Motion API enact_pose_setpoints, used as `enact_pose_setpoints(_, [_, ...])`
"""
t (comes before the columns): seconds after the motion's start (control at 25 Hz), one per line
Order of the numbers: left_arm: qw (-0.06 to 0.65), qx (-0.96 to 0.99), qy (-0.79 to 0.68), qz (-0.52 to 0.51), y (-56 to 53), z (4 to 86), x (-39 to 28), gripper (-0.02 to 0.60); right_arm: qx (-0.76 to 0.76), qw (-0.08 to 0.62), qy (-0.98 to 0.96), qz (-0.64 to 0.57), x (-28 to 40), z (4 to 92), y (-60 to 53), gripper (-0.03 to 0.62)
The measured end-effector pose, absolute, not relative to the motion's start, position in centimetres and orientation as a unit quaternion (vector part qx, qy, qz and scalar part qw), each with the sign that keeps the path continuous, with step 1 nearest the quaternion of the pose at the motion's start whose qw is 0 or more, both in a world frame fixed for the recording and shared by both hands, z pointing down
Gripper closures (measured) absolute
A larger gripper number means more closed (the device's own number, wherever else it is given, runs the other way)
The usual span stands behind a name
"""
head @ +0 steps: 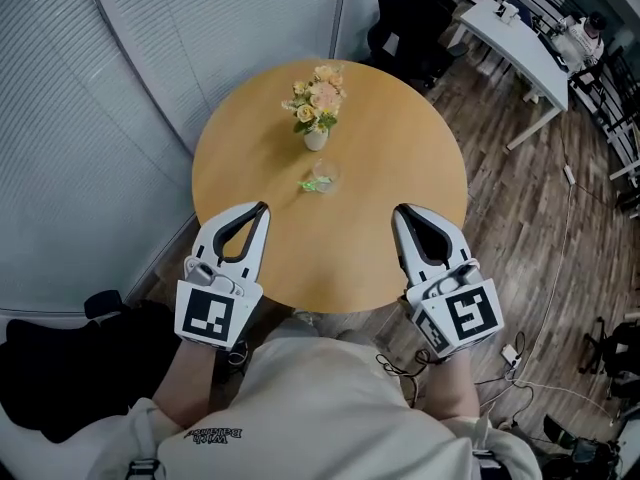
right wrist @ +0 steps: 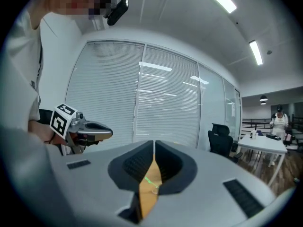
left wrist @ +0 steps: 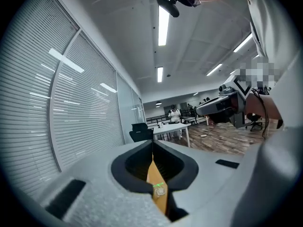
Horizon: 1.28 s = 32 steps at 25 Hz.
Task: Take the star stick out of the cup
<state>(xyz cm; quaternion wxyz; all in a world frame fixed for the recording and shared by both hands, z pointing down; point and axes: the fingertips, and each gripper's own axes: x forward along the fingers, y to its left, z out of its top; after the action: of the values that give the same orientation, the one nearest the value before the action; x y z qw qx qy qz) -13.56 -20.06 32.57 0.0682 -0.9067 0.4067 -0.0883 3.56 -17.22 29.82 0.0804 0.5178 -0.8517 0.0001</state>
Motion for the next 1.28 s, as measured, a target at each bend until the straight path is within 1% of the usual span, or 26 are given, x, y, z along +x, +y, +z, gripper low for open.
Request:
enact_pose_setpoints(0.52, [0.076,-0.899,0.418,-0.107,-22.4,33.6,-14.6,0.558,0.506,0.090,-0.858,0.013,2.8,31.0,-20.8,0.560])
enact_pose_setpoints(0.84, [0.071,-0.898,0.416,-0.122,-23.3,34.0,-12.5,0.557,0.487,0.094,-0.868,0.027,4.5,32.0,-22.3,0.560])
enact_pose_setpoints(1.0, [0.054,-0.901,0.407,-0.139,-23.5,35.1,-11.1,0.557,0.477,0.098,-0.873,0.026,5.4,32.4,-23.1,0.560])
enact_pose_setpoints(1.28, [0.074,-0.896,0.415,-0.142,-24.2,34.7,-9.5,0.557,0.471,0.096,-0.876,0.039,6.9,33.5,-23.5,0.560])
